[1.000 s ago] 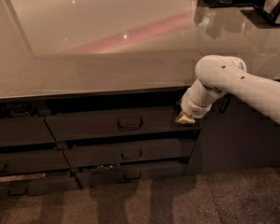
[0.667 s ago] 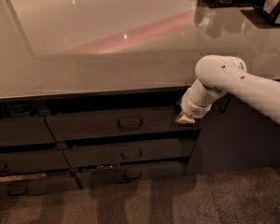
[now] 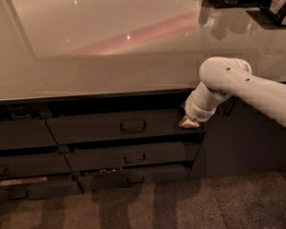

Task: Open top drawer

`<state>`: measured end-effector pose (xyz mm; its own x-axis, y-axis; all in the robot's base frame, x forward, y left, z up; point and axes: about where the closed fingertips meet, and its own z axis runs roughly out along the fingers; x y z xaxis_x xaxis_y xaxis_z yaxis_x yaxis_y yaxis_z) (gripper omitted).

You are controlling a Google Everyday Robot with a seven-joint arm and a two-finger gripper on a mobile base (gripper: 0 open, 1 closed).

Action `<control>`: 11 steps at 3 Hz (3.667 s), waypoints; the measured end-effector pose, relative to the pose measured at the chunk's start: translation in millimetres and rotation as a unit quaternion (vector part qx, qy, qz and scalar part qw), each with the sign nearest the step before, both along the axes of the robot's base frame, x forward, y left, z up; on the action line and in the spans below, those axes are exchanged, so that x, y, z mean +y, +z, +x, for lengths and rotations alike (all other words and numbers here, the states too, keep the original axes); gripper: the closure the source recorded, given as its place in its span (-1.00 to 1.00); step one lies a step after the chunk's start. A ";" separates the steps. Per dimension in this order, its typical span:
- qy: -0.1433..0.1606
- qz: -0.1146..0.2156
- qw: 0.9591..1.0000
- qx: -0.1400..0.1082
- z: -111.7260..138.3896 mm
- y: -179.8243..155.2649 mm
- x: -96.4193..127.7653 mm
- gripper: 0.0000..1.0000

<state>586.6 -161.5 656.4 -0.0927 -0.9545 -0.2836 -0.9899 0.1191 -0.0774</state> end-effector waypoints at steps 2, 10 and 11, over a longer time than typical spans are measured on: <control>0.000 0.001 1.000 0.002 0.7 1.0 -1.2 1.00; 0.006 0.010 1.000 0.003 -14.5 21.5 -0.7 1.00; 0.008 0.012 1.000 0.006 -21.6 21.5 -0.7 1.00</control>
Offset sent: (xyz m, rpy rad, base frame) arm -0.1076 -0.0114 -0.0686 0.0361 0.1491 0.0224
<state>564.9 -162.2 677.9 -0.0801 -0.9486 -0.3062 -0.9925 0.1044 -0.0635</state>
